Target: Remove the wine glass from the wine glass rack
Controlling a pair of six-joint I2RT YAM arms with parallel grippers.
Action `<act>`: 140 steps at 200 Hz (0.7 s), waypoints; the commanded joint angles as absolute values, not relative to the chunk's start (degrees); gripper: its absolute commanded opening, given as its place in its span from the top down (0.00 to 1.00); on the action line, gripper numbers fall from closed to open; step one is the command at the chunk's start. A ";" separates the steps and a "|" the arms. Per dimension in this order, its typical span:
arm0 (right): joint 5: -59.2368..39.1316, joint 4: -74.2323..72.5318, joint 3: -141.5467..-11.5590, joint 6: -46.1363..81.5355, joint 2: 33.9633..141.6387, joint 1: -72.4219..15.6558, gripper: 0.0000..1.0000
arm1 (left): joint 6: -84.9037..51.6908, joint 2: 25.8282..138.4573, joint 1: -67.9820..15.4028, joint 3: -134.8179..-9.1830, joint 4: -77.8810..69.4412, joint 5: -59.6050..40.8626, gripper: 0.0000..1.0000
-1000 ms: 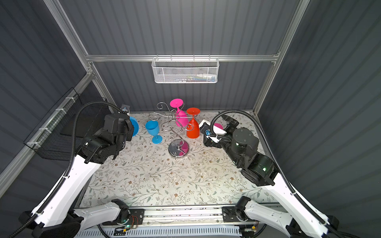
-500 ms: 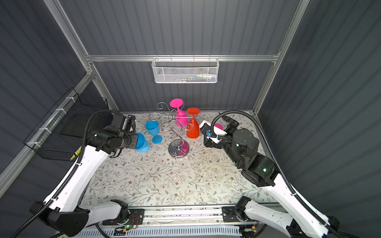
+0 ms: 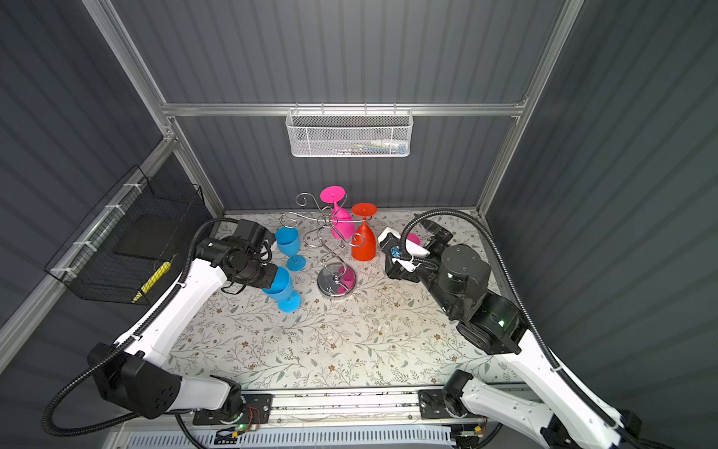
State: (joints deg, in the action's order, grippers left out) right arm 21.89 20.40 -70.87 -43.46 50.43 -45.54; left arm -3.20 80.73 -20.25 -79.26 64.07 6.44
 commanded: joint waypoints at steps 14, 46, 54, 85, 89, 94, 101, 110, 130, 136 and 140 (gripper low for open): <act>22.32 20.48 -70.71 -41.98 50.43 -45.75 0.01 | -2.12 82.17 -19.64 -77.41 62.86 3.34 1.00; 22.20 20.48 -70.80 -41.75 50.36 -45.75 0.01 | -2.36 82.87 -19.43 -76.20 60.91 2.68 1.00; 22.10 20.57 -70.75 -41.60 50.41 -45.71 0.01 | -2.47 83.21 -19.42 -76.06 60.61 2.25 1.00; 22.14 20.91 -70.74 -41.40 50.36 -45.71 0.01 | -2.44 84.06 -19.36 -75.58 59.81 1.49 1.00; 22.15 20.98 -70.71 -41.35 50.36 -45.70 0.01 | -2.39 84.04 -19.34 -75.48 59.66 1.45 1.00; 22.15 21.07 -70.74 -41.26 50.36 -45.71 0.01 | -2.37 84.03 -19.29 -75.39 59.53 1.45 1.00; 22.15 21.12 -70.66 -41.18 50.30 -45.71 0.01 | -2.29 84.10 -19.35 -75.32 59.56 1.49 1.00; 22.14 21.17 -70.50 -41.15 50.32 -45.70 0.01 | -2.14 84.13 -19.29 -75.27 59.50 1.49 1.00; 22.15 21.18 -70.38 -41.05 50.28 -45.71 0.01 | -1.95 84.20 -19.34 -75.02 59.42 2.02 1.00; 22.15 21.18 -70.35 -41.04 50.19 -45.70 0.01 | -1.99 84.11 -19.33 -74.89 59.28 2.10 1.00; 22.15 21.18 -70.33 -40.94 50.19 -45.70 0.01 | -1.99 83.97 -19.34 -74.78 59.22 2.19 1.00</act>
State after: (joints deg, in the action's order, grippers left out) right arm 21.89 21.08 -70.83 -42.17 50.46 -45.54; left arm -3.05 83.92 -19.77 -75.72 59.46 2.76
